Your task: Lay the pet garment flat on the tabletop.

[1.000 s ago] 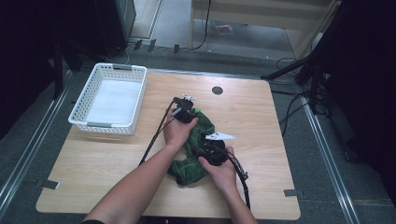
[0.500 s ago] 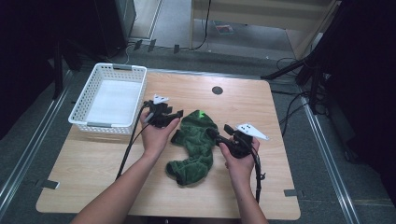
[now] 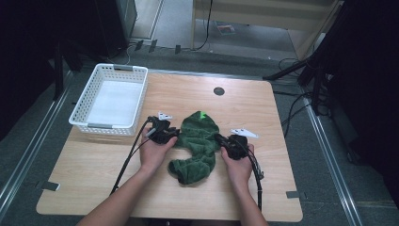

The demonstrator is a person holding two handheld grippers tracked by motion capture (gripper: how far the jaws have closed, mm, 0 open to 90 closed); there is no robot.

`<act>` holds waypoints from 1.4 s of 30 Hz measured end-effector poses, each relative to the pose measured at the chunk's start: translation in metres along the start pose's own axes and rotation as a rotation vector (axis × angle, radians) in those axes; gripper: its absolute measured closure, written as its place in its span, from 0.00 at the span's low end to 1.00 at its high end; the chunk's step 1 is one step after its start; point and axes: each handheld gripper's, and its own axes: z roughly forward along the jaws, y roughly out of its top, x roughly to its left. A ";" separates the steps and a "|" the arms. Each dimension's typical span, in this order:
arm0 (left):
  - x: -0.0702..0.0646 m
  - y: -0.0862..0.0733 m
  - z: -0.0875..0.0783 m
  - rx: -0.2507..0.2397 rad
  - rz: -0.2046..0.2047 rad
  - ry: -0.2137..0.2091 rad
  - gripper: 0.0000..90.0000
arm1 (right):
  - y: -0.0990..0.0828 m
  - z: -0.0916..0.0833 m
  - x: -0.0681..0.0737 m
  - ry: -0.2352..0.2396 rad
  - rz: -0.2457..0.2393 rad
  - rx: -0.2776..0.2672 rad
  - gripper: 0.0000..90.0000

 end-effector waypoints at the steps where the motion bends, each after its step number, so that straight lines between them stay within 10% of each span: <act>1: 0.001 0.000 0.000 0.000 0.002 0.000 0.85 | 0.000 0.000 -0.001 -0.008 0.006 -0.005 0.87; 7: 0.000 0.002 -0.017 -0.108 -0.019 -0.085 0.65 | 0.008 -0.021 0.001 0.024 0.032 -0.069 0.71; 10: -0.009 0.003 -0.025 -0.139 0.019 -0.098 0.64 | 0.018 -0.041 0.013 0.041 -0.048 -0.143 0.69; 16: -0.028 -0.007 -0.021 -0.092 0.086 -0.147 0.63 | 0.013 -0.041 0.046 0.288 -0.119 -0.047 0.64; 19: -0.026 -0.018 -0.031 -0.101 0.060 -0.165 0.61 | 0.001 -0.036 0.055 0.235 -0.209 0.017 0.72; 22: -0.029 -0.038 -0.049 -0.102 0.080 -0.194 0.60 | -0.009 -0.031 0.053 0.213 -0.190 0.062 0.85; 28: -0.031 -0.081 -0.070 -0.072 0.126 -0.239 0.59 | -0.013 -0.032 0.054 0.171 -0.200 0.042 0.71; 36: -0.027 -0.093 -0.074 -0.068 0.132 -0.248 0.62 | -0.039 -0.077 0.106 0.390 -0.248 0.005 0.53; 39: -0.027 -0.094 -0.074 -0.053 0.130 -0.247 0.72 | -0.052 -0.073 0.118 0.370 -0.295 0.050 0.48; 42: -0.025 -0.094 -0.073 -0.035 0.125 -0.259 0.83 | -0.063 -0.064 0.127 0.281 -0.379 0.086 0.64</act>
